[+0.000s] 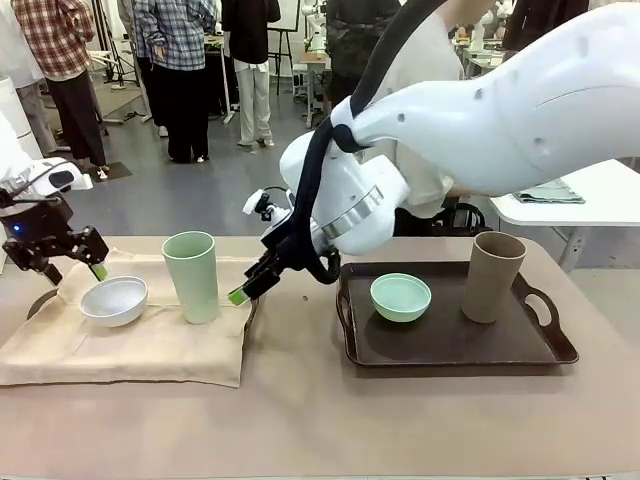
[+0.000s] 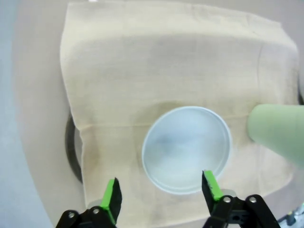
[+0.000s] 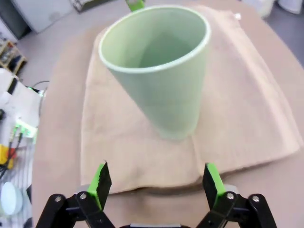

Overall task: Set up a tray with a mat and arrange the tableware.
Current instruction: Place the Picnic Bowl and Reusable plastic cup back onto the Handle tray in front of the human's position.

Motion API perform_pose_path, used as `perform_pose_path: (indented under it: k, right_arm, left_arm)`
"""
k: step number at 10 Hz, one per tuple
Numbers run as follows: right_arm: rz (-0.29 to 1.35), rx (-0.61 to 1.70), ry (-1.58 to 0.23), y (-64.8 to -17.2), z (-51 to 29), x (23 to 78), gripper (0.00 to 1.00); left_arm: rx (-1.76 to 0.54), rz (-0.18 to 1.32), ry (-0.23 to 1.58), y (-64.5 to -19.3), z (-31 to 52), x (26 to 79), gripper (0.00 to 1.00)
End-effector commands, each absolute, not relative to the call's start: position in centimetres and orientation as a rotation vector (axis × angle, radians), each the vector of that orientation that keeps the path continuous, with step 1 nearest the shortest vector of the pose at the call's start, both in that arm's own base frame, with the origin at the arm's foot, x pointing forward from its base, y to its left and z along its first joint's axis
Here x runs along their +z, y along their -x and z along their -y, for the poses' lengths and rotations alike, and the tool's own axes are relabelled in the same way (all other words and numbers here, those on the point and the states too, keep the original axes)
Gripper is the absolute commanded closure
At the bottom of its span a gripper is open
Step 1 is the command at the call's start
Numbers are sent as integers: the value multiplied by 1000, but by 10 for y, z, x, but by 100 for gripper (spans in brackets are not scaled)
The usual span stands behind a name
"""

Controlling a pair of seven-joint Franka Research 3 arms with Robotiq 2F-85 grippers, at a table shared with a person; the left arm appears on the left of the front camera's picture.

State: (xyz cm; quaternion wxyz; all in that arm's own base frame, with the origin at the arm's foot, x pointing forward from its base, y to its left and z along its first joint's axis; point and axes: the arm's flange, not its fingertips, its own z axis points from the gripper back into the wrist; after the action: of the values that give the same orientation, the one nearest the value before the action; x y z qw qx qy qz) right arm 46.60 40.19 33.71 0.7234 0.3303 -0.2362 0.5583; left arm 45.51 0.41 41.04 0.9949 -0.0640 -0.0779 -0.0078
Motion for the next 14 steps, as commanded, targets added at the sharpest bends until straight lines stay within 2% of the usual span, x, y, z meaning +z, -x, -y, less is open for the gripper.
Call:
perform_pose_path:
  k: [1,3,7,10,12,13,14]
  right_arm:
    - [421,1102,-609,-438,-384,385,0]
    - [310,806,-535,-424,-367,411,0]
    - [229,502,-362,-392,-343,480,0]
    - [115,356,-305,-373,-329,520,0]
    - [42,268,-235,-378,-325,522,0]
    - [70,285,-205,-387,-329,518,0]
    - [75,311,-281,-366,-322,523,0]
  left_arm:
    - [-86,194,103,-430,16,440,0]
    - [-132,214,81,-420,39,465,0]
    - [-204,221,16,-404,98,520,0]
    - [-240,205,0,-402,138,536,0]
    - [-222,177,14,-403,142,536,0]
    - [-261,216,23,-397,139,536,0]
    - [-261,216,23,-397,139,536,0]
